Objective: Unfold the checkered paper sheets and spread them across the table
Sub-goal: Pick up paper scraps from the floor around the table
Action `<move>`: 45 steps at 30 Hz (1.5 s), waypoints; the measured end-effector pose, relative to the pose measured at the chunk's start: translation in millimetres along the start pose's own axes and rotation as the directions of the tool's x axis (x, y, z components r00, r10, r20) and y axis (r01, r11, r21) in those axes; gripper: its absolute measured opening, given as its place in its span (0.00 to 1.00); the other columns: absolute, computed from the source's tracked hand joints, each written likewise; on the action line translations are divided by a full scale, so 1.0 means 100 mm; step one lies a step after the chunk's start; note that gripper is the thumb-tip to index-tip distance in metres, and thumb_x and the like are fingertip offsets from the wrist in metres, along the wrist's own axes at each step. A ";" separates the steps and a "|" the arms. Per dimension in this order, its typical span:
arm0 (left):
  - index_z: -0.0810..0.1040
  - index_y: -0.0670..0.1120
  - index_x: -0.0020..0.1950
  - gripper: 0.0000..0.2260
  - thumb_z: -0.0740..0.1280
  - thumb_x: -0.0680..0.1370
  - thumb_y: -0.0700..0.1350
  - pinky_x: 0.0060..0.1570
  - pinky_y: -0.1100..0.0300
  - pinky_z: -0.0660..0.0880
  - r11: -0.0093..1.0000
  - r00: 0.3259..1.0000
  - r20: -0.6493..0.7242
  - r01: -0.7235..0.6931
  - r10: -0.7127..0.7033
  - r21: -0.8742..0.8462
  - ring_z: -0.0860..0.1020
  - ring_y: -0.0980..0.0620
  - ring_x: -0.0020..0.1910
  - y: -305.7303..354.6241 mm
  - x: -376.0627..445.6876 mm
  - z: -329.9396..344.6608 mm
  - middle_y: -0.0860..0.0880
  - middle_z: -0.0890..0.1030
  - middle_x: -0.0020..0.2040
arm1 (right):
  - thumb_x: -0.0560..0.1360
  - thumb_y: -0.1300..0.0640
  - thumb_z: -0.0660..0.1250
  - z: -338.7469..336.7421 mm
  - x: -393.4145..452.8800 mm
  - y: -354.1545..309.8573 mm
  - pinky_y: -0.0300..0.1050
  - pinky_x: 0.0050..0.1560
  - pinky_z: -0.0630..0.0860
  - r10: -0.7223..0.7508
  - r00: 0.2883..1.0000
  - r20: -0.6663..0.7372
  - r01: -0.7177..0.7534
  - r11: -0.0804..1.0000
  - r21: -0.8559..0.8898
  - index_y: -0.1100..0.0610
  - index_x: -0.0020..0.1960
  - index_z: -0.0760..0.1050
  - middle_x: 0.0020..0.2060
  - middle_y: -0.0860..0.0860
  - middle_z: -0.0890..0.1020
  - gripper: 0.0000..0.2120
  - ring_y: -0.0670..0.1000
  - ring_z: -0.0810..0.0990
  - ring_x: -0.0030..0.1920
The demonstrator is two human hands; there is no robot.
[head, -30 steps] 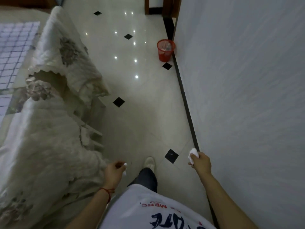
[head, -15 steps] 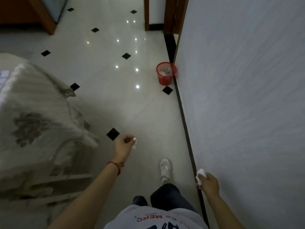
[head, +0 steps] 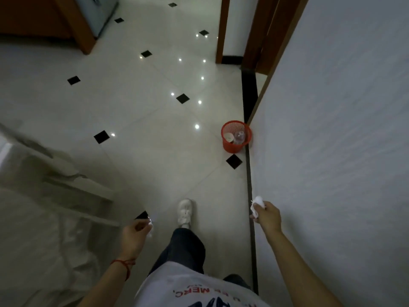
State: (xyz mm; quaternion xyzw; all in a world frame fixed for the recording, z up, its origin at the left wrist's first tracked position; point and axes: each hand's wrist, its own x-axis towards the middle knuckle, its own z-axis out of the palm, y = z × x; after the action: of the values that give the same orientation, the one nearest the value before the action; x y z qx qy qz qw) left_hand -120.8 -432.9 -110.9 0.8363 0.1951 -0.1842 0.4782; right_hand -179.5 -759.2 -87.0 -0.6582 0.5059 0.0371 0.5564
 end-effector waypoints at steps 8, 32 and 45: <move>0.78 0.34 0.49 0.06 0.67 0.72 0.32 0.30 0.72 0.71 0.995 0.994 0.103 -0.035 0.025 0.092 0.78 0.54 0.33 1.37 1.74 0.31 0.48 0.80 0.33 | 0.73 0.59 0.65 0.51 1.22 -0.93 0.57 0.52 0.78 0.105 0.990 -0.098 -0.106 0.994 -0.001 0.61 0.43 0.76 0.34 0.54 0.78 0.05 0.57 0.79 0.38; 0.81 0.44 0.42 0.03 0.70 0.70 0.38 0.45 0.52 0.78 0.902 0.908 0.416 -0.223 0.055 0.369 0.77 0.49 0.31 3.67 3.93 2.82 0.45 0.82 0.32 | 0.76 0.58 0.64 0.63 3.75 -2.26 0.32 0.25 0.72 0.256 0.964 -0.068 -0.250 0.964 0.085 0.61 0.45 0.74 0.36 0.56 0.78 0.06 0.46 0.77 0.29; 0.82 0.40 0.47 0.05 0.69 0.72 0.38 0.50 0.54 0.78 0.854 0.862 0.507 -0.263 -0.001 0.449 0.80 0.46 0.38 3.09 5.12 4.30 0.41 0.83 0.41 | 0.73 0.58 0.66 1.50 5.27 -1.59 0.48 0.43 0.76 0.367 0.926 -0.090 -0.354 0.926 0.128 0.56 0.39 0.73 0.40 0.59 0.80 0.05 0.61 0.81 0.42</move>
State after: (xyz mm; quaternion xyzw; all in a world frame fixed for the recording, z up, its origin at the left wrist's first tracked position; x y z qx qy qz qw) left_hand 420.4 -874.6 -343.7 0.8688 -0.0469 -0.3999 0.2882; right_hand 266.0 -993.0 -355.4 -0.5234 0.6500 0.0741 0.5460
